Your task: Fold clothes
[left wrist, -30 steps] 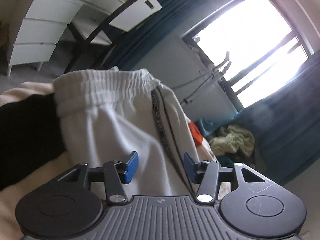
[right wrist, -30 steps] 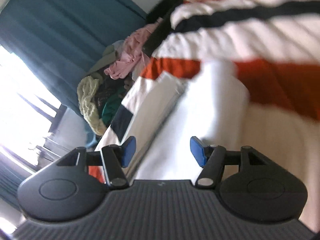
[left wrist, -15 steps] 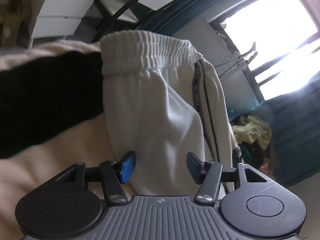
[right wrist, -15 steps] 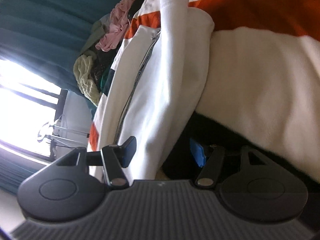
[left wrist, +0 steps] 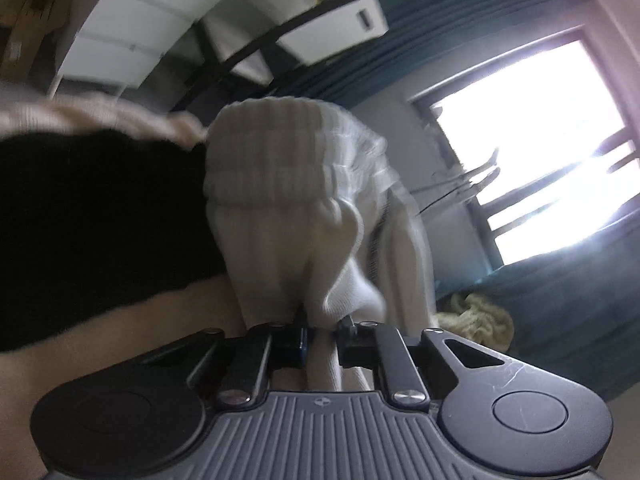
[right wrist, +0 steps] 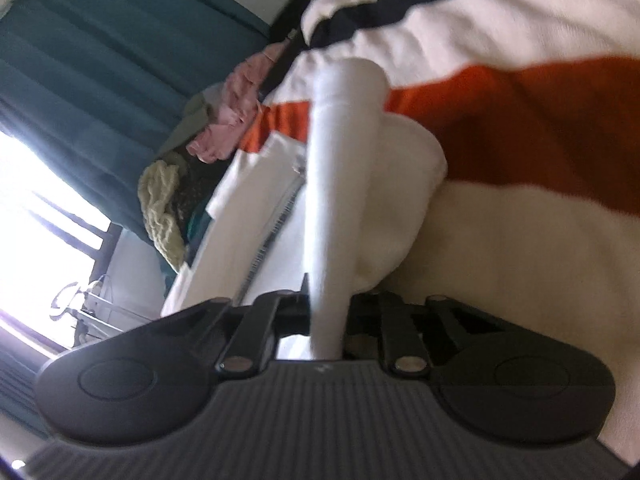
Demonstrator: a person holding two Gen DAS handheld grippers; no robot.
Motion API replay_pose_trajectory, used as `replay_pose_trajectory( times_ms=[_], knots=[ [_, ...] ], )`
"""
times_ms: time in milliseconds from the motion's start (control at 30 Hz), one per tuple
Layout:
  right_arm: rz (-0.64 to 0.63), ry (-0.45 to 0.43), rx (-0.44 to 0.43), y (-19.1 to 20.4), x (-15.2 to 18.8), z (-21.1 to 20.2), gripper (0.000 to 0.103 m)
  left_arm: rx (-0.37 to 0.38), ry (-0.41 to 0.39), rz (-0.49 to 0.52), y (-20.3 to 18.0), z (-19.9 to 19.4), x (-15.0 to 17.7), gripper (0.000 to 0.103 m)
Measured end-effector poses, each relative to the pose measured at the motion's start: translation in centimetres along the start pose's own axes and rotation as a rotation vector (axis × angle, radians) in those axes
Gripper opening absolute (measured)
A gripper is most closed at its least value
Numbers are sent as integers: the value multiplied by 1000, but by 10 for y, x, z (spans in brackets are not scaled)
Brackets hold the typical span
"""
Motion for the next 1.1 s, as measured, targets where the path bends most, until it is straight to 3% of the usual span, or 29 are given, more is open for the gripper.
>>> replay_pose_trajectory(
  times_ms=[200, 367, 567, 667, 800, 900, 933, 967, 1067, 1100],
  knots=[
    [-73, 1, -62, 24, -16, -42, 12, 63, -87, 39, -17, -53, -14, 9],
    [-125, 12, -34, 18, -26, -91, 12, 116, -90, 12, -18, -100, -21, 8],
    [-57, 8, -16, -7, -34, -150, 12, 47, -119, 54, 8, -159, -33, 5],
    [-16, 22, -6, -22, -32, -166, 12, -18, -78, 95, 21, -171, -26, 5],
    [77, 108, 112, -53, -19, -159, 15, -146, -6, 160, 36, -167, -11, 6],
    [210, 135, 99, -71, -14, -161, 21, -218, 2, 191, 39, -177, -6, 20],
    [249, 141, 90, -75, -12, -162, 25, -243, -19, 215, 38, -183, -7, 42],
    [268, 141, 82, -76, -12, -163, 36, -260, -45, 242, 35, -189, -8, 64],
    [300, 135, 40, -76, -11, -168, 72, -265, -110, 349, 17, -209, -2, 76],
    [296, 131, 18, -73, -10, -168, 77, -268, -117, 379, 9, -212, 3, 77]
  ],
)
Point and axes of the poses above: each gripper's, at about its wrist camera, not at the fingertips, and z roughly the way its jaws point, y to its left, x to its underside, the point moved 8 cm from there along z, roughly the way its jaws point, and after that the axes turned 5 degrees about -x, right-handed, at the moved point
